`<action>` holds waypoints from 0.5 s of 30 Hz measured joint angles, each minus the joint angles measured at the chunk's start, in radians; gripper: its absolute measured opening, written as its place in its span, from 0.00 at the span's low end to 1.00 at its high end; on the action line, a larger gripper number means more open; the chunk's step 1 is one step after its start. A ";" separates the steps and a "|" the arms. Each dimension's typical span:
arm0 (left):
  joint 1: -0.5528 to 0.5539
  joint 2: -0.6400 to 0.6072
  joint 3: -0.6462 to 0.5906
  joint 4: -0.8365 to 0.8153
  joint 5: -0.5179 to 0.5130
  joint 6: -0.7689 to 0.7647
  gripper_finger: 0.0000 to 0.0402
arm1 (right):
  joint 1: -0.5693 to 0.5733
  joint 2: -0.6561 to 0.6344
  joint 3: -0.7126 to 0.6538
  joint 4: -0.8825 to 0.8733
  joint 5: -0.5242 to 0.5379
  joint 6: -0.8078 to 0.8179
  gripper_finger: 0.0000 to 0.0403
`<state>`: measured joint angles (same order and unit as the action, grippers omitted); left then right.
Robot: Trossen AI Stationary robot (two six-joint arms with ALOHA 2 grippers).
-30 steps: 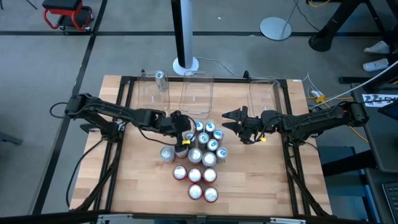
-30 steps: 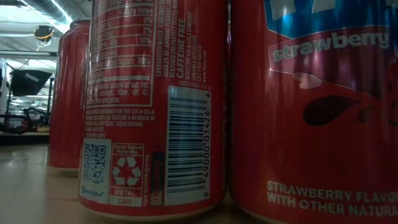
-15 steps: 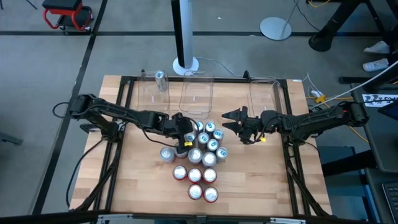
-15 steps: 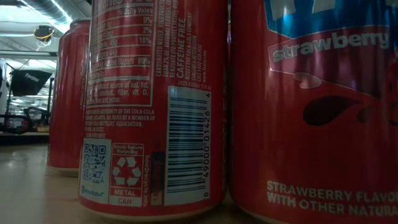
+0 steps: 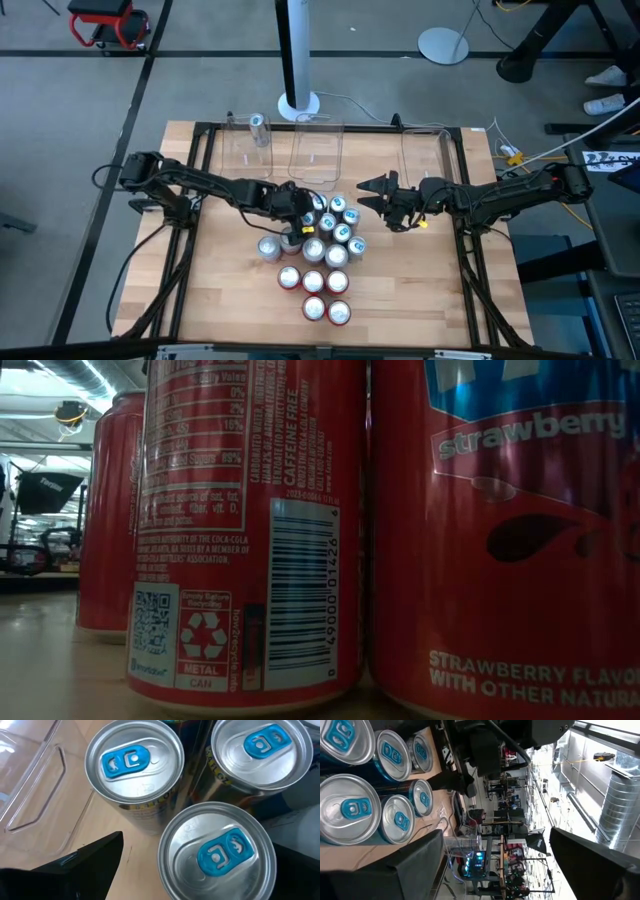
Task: Sort soda cans
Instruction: Put the blue soda can into the left transparent bin
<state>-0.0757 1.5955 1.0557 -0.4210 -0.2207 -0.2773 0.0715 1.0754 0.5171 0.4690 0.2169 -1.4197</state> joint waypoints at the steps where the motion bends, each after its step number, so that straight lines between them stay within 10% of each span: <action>1: 0.000 0.000 0.000 0.000 0.000 0.002 0.96 | 0.000 0.000 0.000 0.000 0.000 0.000 0.91; 15: -0.001 0.002 -0.001 0.014 0.000 0.034 0.71 | 0.000 0.000 0.000 0.000 0.000 0.000 0.91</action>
<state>-0.0769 1.5972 1.0550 -0.4068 -0.2211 -0.2429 0.0715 1.0752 0.5171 0.4690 0.2173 -1.4197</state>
